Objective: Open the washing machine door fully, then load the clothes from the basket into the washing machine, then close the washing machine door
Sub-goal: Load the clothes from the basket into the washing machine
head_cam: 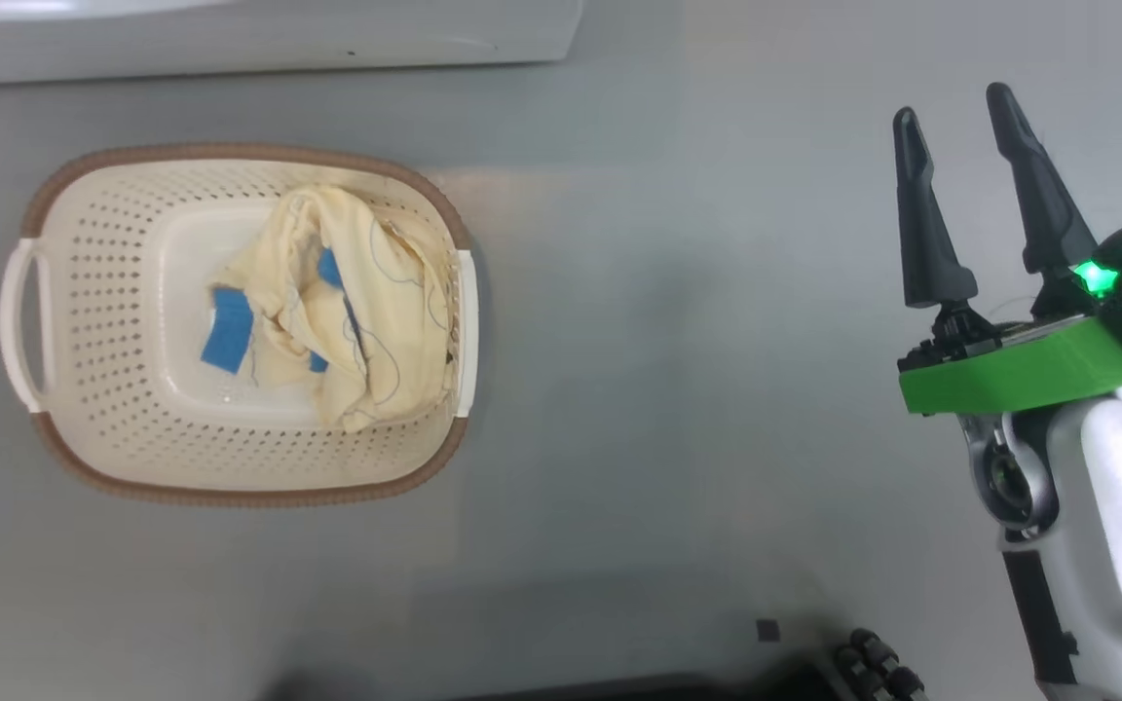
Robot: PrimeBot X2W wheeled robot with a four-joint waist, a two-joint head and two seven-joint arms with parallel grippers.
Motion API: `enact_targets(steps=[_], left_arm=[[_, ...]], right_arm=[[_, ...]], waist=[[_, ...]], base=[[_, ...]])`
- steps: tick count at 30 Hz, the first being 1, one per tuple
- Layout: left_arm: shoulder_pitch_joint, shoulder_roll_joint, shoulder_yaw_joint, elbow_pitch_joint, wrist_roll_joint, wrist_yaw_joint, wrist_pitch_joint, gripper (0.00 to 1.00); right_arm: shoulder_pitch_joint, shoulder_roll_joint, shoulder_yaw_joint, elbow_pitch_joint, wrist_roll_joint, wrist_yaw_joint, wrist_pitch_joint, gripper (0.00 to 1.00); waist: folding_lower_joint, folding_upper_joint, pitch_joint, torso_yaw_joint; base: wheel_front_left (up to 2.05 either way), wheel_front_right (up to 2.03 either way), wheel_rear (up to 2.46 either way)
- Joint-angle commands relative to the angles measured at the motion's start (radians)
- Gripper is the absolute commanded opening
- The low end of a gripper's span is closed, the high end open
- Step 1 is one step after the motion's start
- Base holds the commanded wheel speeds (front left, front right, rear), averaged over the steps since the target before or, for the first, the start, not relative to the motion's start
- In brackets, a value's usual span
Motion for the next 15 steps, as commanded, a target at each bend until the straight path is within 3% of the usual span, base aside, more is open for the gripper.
enact_targets(steps=[1, 15], left_arm=[[0.006, 0.044, 0.005, -0.026, -0.008, 0.001, -0.010, 1.00], [0.445, 0.063, 0.012, -0.256, -0.083, 0.002, -0.014, 1.00]], right_arm=[[0.047, -0.014, 0.015, -0.022, 0.001, 0.000, -0.010, 1.00], [0.185, -0.076, 0.007, 0.026, 0.022, 0.000, -0.010, 1.00]], waist=[[0.0001, -0.0001, -0.077, 0.051], [0.0001, -0.0001, -0.412, 0.099]], base=[[0.00, 0.00, 0.00], [0.00, 0.00, 0.00]])
